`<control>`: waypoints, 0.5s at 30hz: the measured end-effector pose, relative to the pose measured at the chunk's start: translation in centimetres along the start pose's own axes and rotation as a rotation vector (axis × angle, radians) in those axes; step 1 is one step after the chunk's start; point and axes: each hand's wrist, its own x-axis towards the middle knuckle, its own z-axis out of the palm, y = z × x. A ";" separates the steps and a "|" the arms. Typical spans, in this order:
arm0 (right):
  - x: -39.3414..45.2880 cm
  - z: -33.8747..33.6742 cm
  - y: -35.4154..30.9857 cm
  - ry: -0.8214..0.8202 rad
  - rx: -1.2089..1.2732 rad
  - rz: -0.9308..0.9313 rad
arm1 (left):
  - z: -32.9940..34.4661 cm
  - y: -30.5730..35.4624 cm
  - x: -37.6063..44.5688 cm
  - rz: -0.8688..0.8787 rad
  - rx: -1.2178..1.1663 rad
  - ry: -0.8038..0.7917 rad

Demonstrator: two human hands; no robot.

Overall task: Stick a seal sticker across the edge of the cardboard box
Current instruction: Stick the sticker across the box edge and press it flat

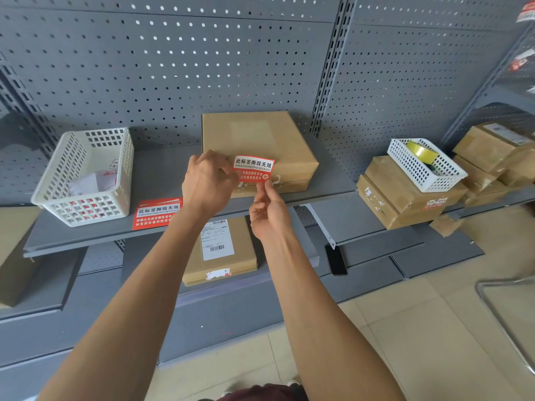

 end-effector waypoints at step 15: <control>0.2 0.7 0.0 -0.006 -0.143 0.056 | -0.1 0.0 -0.1 0.002 -0.030 -0.004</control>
